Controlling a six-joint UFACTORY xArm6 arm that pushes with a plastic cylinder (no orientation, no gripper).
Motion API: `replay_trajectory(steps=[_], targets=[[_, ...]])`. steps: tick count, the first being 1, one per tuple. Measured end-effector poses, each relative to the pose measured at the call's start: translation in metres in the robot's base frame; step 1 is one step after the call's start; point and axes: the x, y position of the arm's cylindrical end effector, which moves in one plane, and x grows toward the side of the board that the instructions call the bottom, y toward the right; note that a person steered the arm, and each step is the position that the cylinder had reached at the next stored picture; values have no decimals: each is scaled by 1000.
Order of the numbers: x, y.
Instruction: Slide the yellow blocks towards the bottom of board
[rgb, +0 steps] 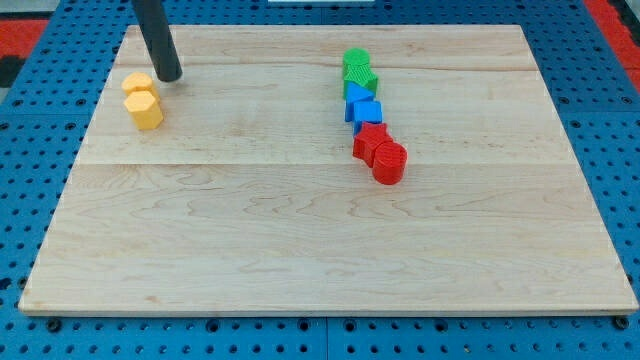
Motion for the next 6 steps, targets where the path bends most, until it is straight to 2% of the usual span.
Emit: replay_trajectory(steps=[1, 5, 6], targets=[[-11, -52], [91, 6], [118, -6]])
